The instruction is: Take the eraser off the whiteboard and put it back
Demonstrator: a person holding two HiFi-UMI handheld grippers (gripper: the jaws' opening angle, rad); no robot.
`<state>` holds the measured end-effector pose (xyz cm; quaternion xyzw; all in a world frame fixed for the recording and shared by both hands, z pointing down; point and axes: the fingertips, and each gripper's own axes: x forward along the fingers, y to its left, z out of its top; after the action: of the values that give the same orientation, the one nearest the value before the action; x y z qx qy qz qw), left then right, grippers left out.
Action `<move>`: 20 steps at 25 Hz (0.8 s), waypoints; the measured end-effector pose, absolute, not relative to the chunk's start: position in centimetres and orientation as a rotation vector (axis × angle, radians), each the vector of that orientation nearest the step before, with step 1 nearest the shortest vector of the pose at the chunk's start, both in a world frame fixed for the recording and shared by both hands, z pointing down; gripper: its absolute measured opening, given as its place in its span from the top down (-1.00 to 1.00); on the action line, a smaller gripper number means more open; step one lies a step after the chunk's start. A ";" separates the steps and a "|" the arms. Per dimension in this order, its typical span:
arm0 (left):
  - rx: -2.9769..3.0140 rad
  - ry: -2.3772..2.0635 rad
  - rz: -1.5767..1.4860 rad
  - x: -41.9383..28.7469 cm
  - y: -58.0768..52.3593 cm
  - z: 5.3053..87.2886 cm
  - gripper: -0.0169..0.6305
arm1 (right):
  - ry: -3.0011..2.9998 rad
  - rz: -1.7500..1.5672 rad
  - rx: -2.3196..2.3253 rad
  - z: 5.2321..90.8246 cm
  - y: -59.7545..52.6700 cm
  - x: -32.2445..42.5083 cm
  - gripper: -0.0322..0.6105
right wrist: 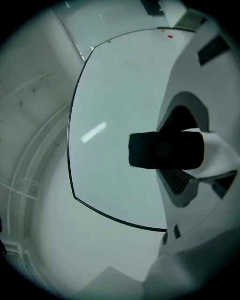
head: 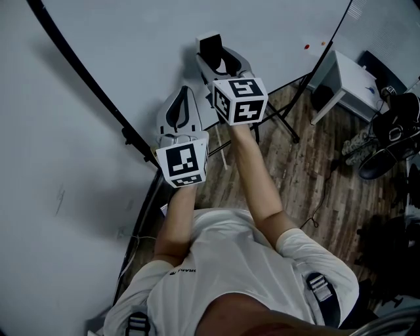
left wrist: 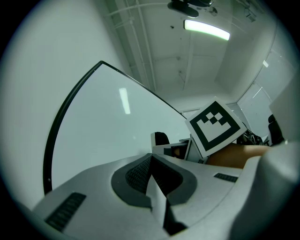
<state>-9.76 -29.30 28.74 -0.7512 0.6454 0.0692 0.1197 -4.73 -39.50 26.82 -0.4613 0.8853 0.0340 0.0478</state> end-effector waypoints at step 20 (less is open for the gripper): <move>-2.193 1.893 0.190 -9.8 -29.6 29.2 0.94 | 2.715 0.107 -1.409 26.4 -41.6 -5.4 0.17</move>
<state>-9.85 -29.59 29.18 -0.7500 0.6474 0.0649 0.1190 -5.43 -41.56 26.41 -0.4599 0.8863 0.0349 0.0406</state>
